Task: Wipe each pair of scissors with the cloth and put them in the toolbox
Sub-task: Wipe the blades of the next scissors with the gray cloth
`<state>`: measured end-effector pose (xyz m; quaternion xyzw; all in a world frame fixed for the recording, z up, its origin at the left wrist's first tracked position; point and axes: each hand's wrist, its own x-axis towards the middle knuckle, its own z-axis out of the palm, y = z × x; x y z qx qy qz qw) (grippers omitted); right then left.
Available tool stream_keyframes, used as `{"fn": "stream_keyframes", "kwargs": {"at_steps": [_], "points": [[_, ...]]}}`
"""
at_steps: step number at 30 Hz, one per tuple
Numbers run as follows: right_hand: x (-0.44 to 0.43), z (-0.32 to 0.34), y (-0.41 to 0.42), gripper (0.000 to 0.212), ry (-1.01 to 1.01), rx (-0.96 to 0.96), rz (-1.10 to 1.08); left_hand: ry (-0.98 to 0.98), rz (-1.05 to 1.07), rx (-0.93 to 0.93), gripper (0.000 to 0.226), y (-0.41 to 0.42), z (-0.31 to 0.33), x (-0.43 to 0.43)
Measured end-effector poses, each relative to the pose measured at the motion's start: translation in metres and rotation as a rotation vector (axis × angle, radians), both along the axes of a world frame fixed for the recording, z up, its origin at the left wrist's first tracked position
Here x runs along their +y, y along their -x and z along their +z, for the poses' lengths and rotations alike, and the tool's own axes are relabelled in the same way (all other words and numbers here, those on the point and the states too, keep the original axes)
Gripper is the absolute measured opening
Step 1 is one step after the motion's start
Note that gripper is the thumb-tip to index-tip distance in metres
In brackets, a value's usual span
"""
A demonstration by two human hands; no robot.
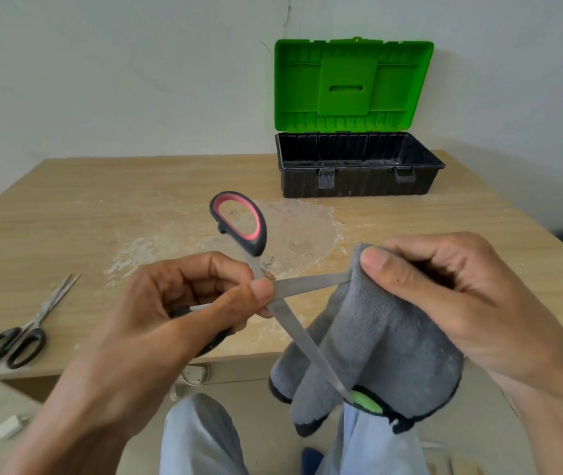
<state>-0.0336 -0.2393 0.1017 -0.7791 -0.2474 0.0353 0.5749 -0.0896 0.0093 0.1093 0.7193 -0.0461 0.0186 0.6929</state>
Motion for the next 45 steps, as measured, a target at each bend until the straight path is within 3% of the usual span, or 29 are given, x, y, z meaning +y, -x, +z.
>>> {"fn": "stream_keyframes", "kwargs": {"at_steps": [4, 8, 13, 17, 20, 25, 28, 33, 35, 37, 39, 40, 43, 45], "points": [[0.007, -0.001, -0.005, 0.057, 0.039, 0.022, 0.059, 0.006, -0.006, 0.015, 0.033, -0.003, -0.001, -0.002], [0.011, 0.001, -0.014, 0.040, 0.031, -0.032, 0.035, 0.009, 0.005, -0.001, 0.031, -0.010, -0.006, -0.001], [0.007, 0.004, -0.027, 0.050, 0.082, -0.035, -0.020, 0.047, 0.022, 0.066, 0.015, -0.023, -0.011, 0.003], [-0.014, 0.011, -0.039, 0.062, 0.037, -0.026, -0.188, 0.237, 0.227, 0.131, 0.018, -0.034, -0.015, 0.028], [-0.017, 0.013, -0.051, 0.055, 0.021, 0.076, -0.232, 0.315, 0.302, 0.151, 0.032, -0.043, -0.023, 0.032], [0.001, -0.010, -0.083, 0.043, 0.142, 0.344, -0.179, 0.383, 0.326, 0.207, 0.014, -0.060, -0.042, 0.016], [0.010, -0.036, -0.108, 0.043, 0.196, 0.408, -0.200, 0.402, 0.317, 0.234, 0.014, -0.069, -0.053, 0.004], [0.013, -0.085, -0.145, 0.040, 0.423, 0.269, -0.283, 0.484, 0.314, 0.246, 0.010, -0.082, -0.061, -0.017], [0.011, -0.097, -0.148, 0.053, 0.572, 0.157, -0.319, 0.522, 0.339, 0.243, 0.006, -0.088, -0.065, -0.023], [0.011, -0.104, -0.141, 0.056, 0.642, -0.014, -0.401, 0.557, 0.380, 0.230, 0.022, -0.093, -0.072, -0.027], [0.015, -0.103, -0.122, 0.036, 0.525, -0.178, -0.449, 0.585, 0.431, 0.220, 0.037, -0.099, -0.076, -0.033], [0.019, -0.100, -0.110, 0.027, 0.408, -0.170, -0.423, 0.596, 0.453, 0.213, 0.039, -0.101, -0.077, -0.037], [0.037, -0.082, -0.073, 0.023, 0.052, 0.200, -0.169, 0.610, 0.501, 0.195, 0.033, -0.108, -0.078, -0.053], [0.046, -0.077, -0.064, 0.020, -0.080, 0.304, -0.103, 0.636, 0.514, 0.171, 0.032, -0.112, -0.079, -0.063]]}}
